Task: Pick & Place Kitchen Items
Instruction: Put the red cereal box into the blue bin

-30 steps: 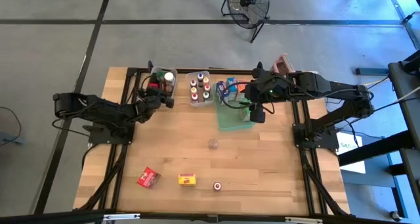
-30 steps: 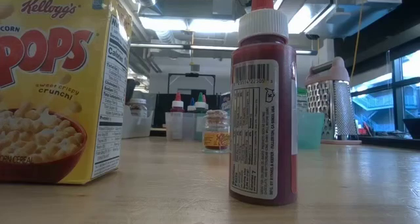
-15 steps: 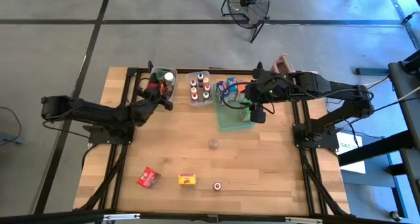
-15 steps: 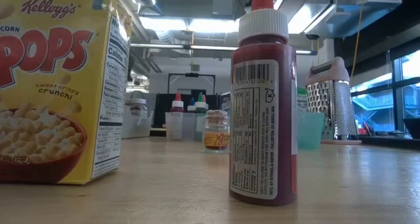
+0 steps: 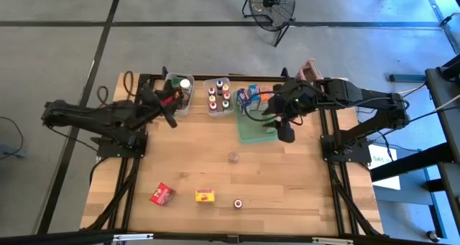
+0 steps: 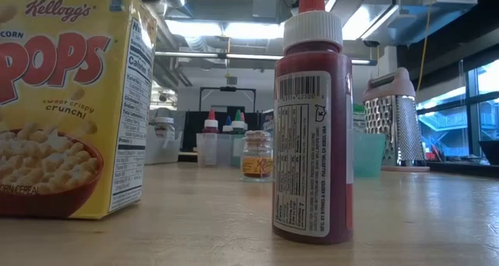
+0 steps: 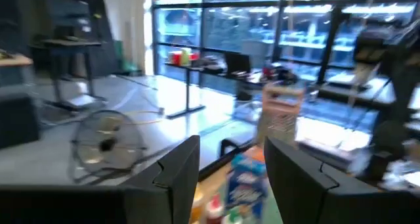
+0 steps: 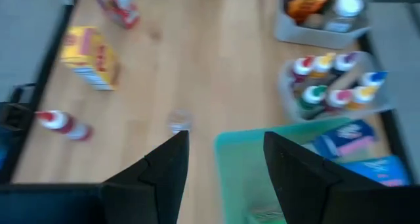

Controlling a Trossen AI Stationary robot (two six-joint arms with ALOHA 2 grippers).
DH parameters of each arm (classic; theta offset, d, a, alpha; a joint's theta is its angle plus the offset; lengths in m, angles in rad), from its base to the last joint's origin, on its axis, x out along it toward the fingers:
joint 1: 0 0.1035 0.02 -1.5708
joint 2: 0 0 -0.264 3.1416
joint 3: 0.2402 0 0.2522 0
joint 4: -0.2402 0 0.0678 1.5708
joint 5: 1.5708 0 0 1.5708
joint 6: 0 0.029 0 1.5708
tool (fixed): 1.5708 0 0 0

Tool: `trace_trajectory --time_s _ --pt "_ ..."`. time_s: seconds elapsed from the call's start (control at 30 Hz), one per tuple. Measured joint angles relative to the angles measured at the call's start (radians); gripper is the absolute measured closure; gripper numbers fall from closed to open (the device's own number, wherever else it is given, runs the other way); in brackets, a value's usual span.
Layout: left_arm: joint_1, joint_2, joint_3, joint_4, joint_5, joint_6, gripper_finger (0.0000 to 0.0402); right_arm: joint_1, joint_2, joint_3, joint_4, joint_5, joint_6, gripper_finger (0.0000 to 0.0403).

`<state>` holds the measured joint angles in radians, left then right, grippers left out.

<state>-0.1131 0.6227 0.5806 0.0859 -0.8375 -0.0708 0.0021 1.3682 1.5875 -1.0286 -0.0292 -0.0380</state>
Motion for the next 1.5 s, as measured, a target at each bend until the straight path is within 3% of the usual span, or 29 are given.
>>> trace_trajectory --time_s 0.27,0.47,0.7,1.0,1.13,1.3,1.5 --pt "-0.137 0.116 0.318 -0.426 0.074 -0.203 0.0249 0.061 0.000 0.000 0.004 -0.112 0.047 0.0204" --pt "-0.289 0.310 0.530 -0.629 0.096 -0.265 0.0256 0.170 0.000 0.000 -0.008 -0.113 0.122 0.0204" --pt "-0.413 0.542 0.752 -0.854 0.198 -0.470 0.0257 0.317 -0.001 -0.035 0.016 -0.046 0.241 0.0204" --pt "-0.483 0.671 0.782 -0.845 0.308 -0.520 0.0257 0.479 0.000 -0.162 0.203 0.055 0.416 0.0204" --pt "-0.507 0.667 0.782 -0.849 0.375 -0.593 0.0263 0.516 0.000 -0.180 0.290 0.079 0.497 0.0204" --pt "-0.544 0.634 0.782 -0.854 0.493 -0.600 0.0277 0.562 0.000 -0.192 0.400 0.181 0.525 0.0204" --pt "-0.603 0.618 0.782 -0.841 0.520 -0.654 0.0290 0.577 0.000 -0.202 0.510 0.295 0.551 0.0204"
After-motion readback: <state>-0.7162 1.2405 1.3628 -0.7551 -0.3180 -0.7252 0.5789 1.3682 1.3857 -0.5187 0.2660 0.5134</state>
